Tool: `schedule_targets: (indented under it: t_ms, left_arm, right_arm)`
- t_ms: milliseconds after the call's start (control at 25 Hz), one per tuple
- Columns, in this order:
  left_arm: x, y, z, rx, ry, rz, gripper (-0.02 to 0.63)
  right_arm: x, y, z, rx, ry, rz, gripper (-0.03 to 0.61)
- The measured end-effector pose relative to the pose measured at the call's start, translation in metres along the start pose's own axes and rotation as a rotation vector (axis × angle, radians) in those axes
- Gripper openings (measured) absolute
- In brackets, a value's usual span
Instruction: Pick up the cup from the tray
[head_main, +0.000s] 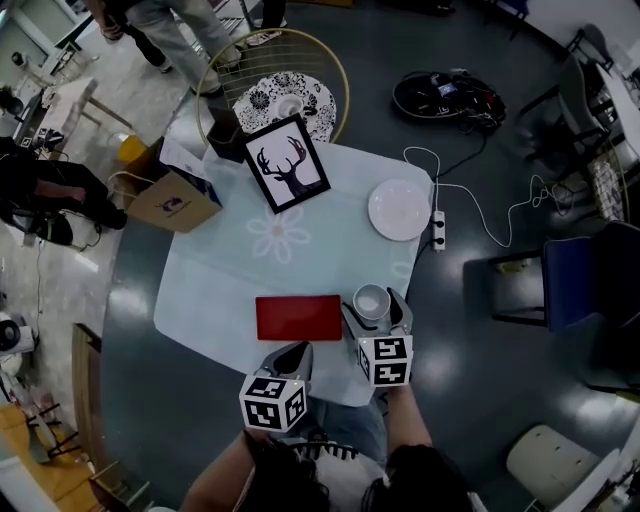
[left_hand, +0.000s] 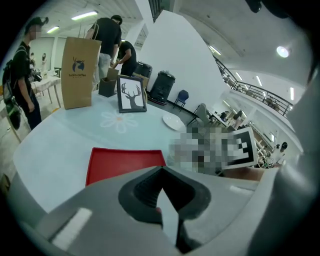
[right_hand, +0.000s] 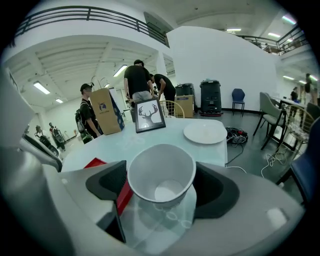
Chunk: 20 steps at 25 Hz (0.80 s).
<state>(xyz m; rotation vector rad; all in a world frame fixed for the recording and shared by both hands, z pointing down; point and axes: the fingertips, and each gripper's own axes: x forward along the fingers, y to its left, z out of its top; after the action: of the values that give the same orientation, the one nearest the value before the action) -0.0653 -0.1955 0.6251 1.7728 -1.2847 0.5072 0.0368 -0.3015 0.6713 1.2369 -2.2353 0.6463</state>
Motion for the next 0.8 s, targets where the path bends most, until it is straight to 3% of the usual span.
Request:
schedule_targets:
  t_ms: [240, 480, 800]
  left_arm:
    - [-0.007, 0.001, 0.002, 0.004, -0.022, -0.001, 0.000]
    - [-0.024, -0.006, 0.014, 0.017, -0.099, -0.018, 0.000]
    - [-0.066, -0.017, 0.025, 0.101, -0.220, -0.031, 0.000]
  right_arm:
    - [-0.025, 0.003, 0.032, 0.018, -0.097, -0.009, 0.428]
    - [-0.063, 0.016, 0.070, 0.003, -0.196, -0.025, 0.390]
    - [-0.107, 0.045, 0.076, -0.045, -0.225, -0.060, 0.355]
